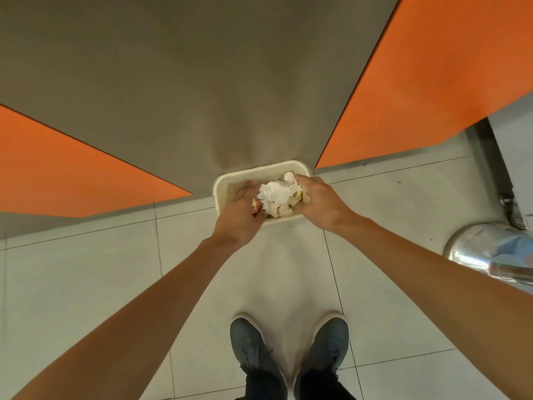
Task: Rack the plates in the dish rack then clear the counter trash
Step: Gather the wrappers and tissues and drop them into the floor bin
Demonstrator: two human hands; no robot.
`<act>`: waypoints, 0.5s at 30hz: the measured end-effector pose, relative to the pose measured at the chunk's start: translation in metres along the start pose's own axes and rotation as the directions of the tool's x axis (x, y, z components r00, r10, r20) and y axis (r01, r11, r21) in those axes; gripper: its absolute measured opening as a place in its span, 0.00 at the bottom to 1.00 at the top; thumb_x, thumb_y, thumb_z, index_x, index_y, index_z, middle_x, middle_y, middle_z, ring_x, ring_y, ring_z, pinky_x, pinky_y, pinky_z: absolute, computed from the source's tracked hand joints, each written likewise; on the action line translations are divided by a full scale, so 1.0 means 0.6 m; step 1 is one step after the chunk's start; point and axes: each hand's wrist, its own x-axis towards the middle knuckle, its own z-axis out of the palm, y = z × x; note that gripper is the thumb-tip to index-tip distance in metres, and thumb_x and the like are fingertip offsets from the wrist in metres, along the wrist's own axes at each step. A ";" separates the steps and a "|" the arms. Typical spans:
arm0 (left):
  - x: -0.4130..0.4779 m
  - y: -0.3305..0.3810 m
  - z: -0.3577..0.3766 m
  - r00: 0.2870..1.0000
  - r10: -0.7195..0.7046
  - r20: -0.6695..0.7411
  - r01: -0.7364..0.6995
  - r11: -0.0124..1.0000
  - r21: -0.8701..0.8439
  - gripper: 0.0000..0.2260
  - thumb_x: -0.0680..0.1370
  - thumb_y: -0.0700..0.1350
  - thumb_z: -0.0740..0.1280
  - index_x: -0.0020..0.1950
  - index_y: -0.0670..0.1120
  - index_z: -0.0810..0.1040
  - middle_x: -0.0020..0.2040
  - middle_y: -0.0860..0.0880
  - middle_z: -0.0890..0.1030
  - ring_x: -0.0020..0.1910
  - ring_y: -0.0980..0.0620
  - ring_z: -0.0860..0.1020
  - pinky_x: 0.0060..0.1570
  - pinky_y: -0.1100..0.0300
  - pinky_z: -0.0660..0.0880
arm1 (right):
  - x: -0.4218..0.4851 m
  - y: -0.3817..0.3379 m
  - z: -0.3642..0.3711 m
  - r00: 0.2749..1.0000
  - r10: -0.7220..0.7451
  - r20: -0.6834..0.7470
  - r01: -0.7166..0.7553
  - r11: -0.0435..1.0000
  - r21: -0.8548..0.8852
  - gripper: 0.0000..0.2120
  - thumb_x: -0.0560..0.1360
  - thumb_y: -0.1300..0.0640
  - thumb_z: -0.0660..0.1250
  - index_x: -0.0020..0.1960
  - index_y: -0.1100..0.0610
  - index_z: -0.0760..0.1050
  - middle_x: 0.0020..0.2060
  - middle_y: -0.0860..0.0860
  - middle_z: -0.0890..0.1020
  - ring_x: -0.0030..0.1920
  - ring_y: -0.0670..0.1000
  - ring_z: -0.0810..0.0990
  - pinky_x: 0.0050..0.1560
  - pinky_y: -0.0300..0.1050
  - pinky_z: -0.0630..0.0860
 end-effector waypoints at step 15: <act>-0.324 0.293 -0.301 0.960 0.162 -0.229 -0.158 0.987 0.037 0.06 0.80 0.49 0.65 0.49 0.55 0.82 0.35 0.57 0.83 0.30 0.60 0.76 0.37 0.58 0.76 | -0.329 -0.275 -0.227 0.903 -0.381 -0.199 0.375 0.925 -0.068 0.06 0.76 0.63 0.65 0.45 0.55 0.78 0.41 0.45 0.79 0.42 0.47 0.78 0.41 0.46 0.75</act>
